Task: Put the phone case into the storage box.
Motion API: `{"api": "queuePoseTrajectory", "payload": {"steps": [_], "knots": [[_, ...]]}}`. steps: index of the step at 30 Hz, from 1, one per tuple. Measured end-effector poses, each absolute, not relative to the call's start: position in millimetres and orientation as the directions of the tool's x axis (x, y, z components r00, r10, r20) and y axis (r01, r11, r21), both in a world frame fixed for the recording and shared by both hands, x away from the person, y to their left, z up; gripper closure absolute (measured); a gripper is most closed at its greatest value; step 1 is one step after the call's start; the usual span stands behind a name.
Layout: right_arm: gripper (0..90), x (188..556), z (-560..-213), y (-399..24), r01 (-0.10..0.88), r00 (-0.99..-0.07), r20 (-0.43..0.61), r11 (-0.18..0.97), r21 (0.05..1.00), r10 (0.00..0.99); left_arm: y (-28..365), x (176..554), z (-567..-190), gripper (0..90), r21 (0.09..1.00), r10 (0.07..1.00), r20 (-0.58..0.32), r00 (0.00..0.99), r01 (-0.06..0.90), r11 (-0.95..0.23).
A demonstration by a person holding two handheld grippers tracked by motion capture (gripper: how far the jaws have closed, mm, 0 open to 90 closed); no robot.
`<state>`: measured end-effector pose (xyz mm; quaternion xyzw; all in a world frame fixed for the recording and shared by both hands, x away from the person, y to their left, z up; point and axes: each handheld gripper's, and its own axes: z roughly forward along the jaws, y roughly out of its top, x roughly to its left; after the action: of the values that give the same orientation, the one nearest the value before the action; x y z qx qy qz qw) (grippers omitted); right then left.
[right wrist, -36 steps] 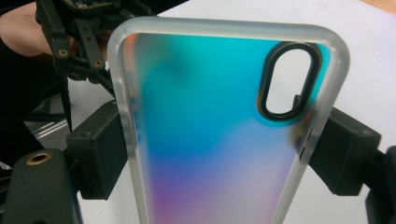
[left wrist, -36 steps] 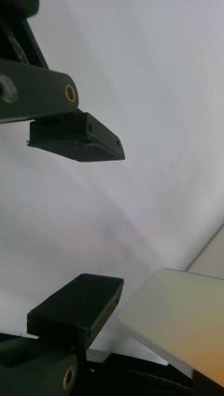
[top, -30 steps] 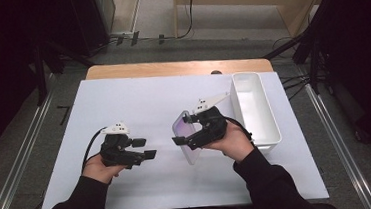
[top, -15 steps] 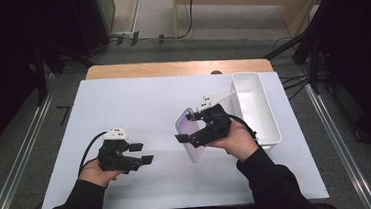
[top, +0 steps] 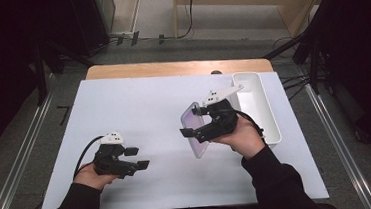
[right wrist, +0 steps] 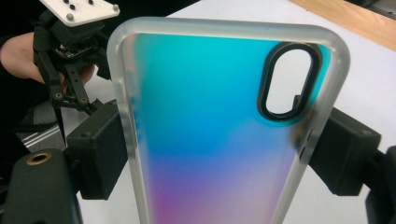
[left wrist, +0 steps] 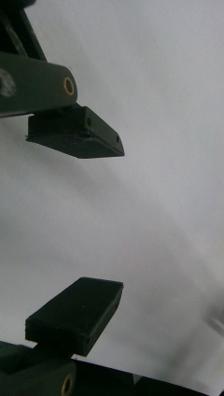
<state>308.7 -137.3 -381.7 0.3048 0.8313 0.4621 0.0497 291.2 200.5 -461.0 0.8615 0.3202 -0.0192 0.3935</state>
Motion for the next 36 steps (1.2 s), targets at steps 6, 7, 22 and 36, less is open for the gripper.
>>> {"api": "queuePoseTrajectory", "payload": {"steps": [6,7,22,36], "knots": [[14.6,306,-372,-142,0.466,-0.798,0.195,0.379,0.800,0.570,201,290,-462,29.0,0.662,0.535,-0.280,0.797,0.564,-0.493],[14.6,306,-370,-144,0.466,-0.795,0.193,0.376,0.801,0.575,201,290,-462,29.0,0.660,0.534,-0.279,0.798,0.563,-0.497],[14.6,302,-353,-163,0.494,-0.747,0.196,0.334,0.803,0.635,204,290,-462,29.0,0.657,0.541,-0.277,0.794,0.567,-0.496],[14.7,303,-341,-189,0.500,-0.705,0.191,0.287,0.817,0.683,204,290,-463,29.0,0.656,0.546,-0.282,0.789,0.573,-0.491]]}}
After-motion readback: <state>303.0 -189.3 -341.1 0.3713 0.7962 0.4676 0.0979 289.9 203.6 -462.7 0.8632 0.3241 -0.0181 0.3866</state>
